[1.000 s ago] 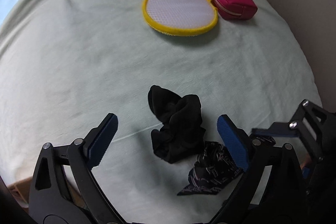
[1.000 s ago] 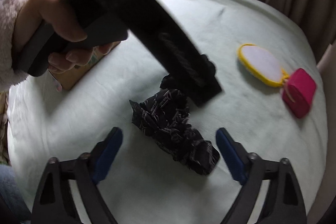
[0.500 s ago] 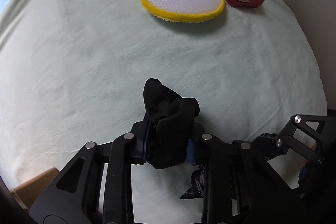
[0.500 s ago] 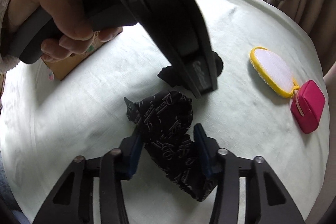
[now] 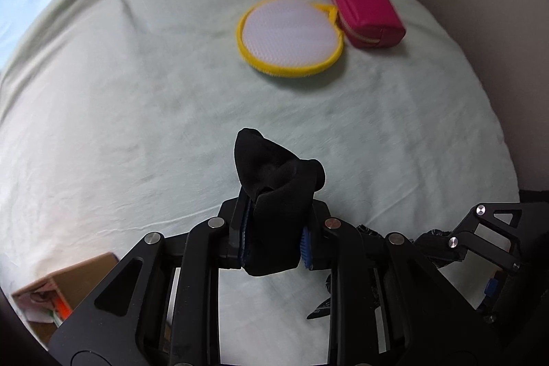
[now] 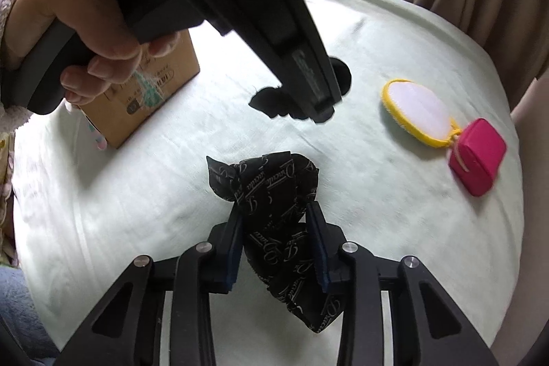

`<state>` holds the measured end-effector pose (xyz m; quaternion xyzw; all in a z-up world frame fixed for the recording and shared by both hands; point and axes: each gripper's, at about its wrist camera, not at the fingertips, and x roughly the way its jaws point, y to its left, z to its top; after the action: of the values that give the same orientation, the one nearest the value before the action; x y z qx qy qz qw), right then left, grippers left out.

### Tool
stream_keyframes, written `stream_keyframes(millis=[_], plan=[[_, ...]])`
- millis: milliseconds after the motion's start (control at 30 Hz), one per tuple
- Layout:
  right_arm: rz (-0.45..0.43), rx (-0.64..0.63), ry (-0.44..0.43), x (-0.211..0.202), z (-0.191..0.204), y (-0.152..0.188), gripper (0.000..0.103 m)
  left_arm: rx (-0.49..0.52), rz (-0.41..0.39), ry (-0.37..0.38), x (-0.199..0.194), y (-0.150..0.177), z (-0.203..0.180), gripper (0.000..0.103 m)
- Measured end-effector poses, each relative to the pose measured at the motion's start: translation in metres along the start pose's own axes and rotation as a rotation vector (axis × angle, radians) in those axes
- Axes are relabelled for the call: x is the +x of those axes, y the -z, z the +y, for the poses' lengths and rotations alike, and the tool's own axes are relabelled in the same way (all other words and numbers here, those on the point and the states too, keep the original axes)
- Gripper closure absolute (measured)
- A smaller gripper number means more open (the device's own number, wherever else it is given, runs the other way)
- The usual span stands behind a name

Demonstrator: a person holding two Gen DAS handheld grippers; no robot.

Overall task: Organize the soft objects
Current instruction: 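Carry both black scrunchies over the cardboard box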

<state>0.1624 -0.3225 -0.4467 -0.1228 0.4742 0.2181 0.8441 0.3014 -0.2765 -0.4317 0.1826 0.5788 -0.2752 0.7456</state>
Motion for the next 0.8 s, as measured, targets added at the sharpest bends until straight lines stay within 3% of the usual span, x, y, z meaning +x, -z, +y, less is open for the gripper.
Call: stream_keyframes(millis=[233,467,800], plan=[[-0.042,0.061,0.039,-0.056,0.002,-0.019,0.071,-0.055,-0.072,-0.017,-0.082,-0.001,-0.012,0.083],[-0.097,0.125,0.118,-0.132,0.011,-0.047,0.071,-0.105,-0.202,-0.01,-0.178,0.003,-0.011,0.083],[-0.163,0.206,0.186,-0.209,0.058,-0.108,0.071,-0.237,-0.369,-0.02,-0.312,0.061,0.04,0.083]])
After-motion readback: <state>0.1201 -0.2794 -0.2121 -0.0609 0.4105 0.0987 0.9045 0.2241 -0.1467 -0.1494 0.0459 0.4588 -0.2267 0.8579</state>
